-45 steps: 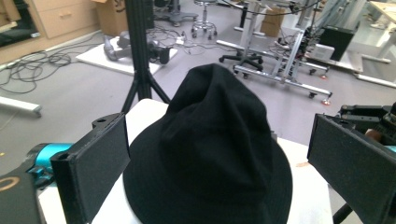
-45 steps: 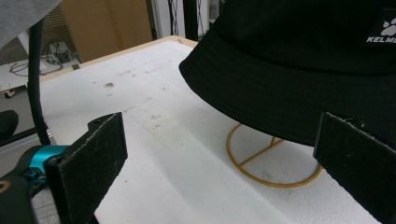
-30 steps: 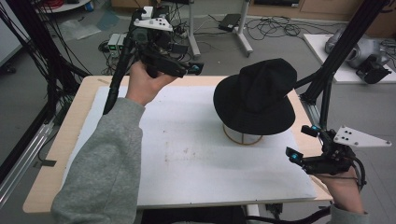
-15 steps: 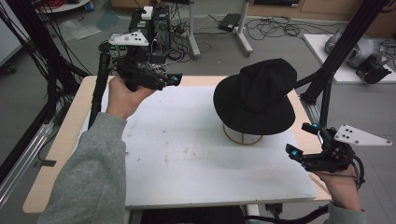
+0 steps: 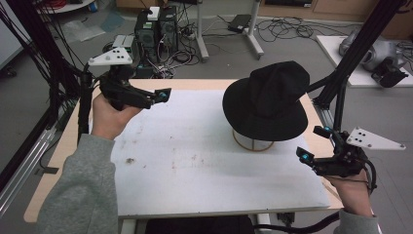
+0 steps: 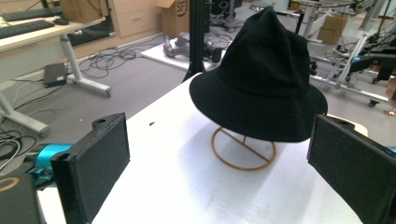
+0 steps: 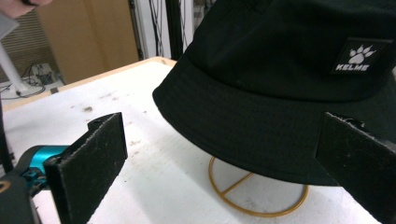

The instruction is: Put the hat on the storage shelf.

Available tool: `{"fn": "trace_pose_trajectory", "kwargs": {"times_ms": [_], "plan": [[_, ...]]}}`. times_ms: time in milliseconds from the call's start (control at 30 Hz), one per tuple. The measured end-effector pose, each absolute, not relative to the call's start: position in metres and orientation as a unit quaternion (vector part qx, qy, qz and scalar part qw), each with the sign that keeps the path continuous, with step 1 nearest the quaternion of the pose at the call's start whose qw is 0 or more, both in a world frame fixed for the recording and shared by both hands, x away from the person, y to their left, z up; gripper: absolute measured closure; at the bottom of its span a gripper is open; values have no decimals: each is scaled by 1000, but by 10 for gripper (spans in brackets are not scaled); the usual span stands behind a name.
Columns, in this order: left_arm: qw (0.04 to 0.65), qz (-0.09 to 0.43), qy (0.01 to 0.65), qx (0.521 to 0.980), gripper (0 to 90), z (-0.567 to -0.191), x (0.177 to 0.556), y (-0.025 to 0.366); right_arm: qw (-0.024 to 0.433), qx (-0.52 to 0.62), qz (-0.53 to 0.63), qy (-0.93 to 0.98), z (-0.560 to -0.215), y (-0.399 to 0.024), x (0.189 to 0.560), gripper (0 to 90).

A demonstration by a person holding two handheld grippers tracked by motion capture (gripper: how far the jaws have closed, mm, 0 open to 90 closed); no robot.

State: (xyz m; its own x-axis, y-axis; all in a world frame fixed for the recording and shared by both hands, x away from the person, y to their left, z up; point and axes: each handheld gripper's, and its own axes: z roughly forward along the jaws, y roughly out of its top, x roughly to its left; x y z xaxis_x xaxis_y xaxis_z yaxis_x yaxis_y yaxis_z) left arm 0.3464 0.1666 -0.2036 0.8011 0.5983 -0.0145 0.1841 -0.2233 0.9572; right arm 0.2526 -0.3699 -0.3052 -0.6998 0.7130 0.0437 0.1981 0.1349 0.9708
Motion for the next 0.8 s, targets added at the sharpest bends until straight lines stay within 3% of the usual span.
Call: {"fn": "trace_pose_trajectory", "kwargs": {"times_ms": [800], "plan": [[584,225,308,717,61,-242,300,223,228,320,591,704,-306,-366,260,19]]}}
